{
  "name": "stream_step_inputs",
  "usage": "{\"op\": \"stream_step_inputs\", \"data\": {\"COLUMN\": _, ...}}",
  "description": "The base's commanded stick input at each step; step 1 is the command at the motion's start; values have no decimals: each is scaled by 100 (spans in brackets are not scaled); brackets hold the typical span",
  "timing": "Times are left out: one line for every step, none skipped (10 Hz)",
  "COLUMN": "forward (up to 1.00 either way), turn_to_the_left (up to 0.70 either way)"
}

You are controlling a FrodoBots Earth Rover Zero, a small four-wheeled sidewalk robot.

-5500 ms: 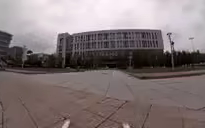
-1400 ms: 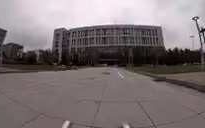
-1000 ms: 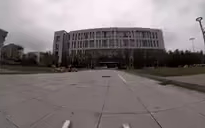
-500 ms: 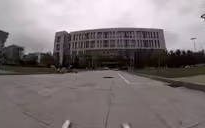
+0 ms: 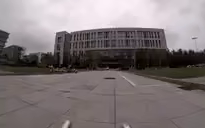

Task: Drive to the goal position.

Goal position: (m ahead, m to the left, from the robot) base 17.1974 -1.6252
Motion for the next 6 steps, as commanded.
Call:
{"op": "stream_step_inputs", "data": {"forward": 100, "turn_to_the_left": 0}}
{"op": "stream_step_inputs", "data": {"forward": 100, "turn_to_the_left": 0}}
{"op": "stream_step_inputs", "data": {"forward": 100, "turn_to_the_left": 0}}
{"op": "stream_step_inputs", "data": {"forward": 100, "turn_to_the_left": 0}}
{"op": "stream_step_inputs", "data": {"forward": 100, "turn_to_the_left": 0}}
{"op": "stream_step_inputs", "data": {"forward": 100, "turn_to_the_left": 0}}
